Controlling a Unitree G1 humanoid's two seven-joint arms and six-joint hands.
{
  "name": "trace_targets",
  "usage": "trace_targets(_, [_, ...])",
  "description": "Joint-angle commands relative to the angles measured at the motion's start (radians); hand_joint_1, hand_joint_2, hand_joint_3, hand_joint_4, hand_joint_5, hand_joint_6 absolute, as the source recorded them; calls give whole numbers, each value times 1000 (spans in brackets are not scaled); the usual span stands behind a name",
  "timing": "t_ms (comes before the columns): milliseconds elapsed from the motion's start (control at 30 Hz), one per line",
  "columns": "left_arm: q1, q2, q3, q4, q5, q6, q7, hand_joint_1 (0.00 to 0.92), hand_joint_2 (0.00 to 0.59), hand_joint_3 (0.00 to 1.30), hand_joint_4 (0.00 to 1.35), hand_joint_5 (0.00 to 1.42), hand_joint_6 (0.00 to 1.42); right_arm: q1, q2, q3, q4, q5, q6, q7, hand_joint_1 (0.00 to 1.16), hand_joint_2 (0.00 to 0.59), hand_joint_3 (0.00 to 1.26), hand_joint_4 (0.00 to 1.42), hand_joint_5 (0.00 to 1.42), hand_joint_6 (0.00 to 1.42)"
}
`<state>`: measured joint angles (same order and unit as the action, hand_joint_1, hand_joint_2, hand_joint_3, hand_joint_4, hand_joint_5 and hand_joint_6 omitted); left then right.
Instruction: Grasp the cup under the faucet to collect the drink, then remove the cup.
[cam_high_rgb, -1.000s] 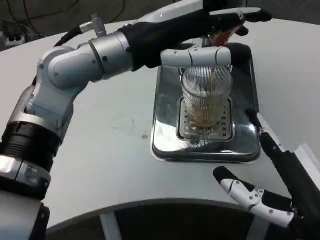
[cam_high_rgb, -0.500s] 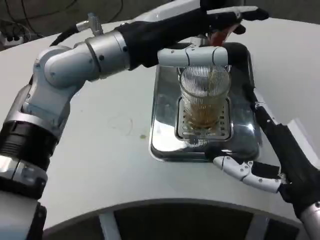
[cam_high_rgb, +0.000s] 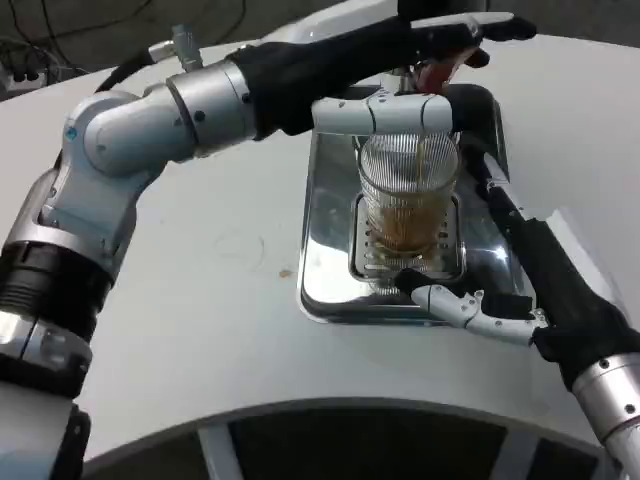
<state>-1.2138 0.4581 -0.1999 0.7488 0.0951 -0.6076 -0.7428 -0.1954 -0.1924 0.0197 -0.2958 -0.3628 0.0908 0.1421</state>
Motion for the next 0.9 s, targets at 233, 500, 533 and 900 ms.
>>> trace_targets(233, [23, 22, -17, 24, 37, 4, -24, 0, 115, 119, 40, 121, 109, -71, -9, 5, 103, 20, -34, -54, 782, 207, 0, 0, 16, 0])
trace_targets(500, [19, 23, -20, 31, 39, 0, -27, 0, 118, 120, 40, 121, 109, -150, -3, -1, 205, 42, -34, -89, 788, 207, 0, 0, 15, 0])
trace_targets(533, [19, 23, -20, 31, 39, -1, -27, 0, 117, 121, 40, 121, 109, -157, -3, 0, 214, 46, -34, -92, 788, 207, 0, 0, 15, 0])
trace_targets(900, [16, 29, -19, 32, 40, -4, -27, 0, 119, 121, 40, 121, 109, -244, 12, 9, 301, 82, -10, -98, 790, 207, 0, 0, 15, 0])
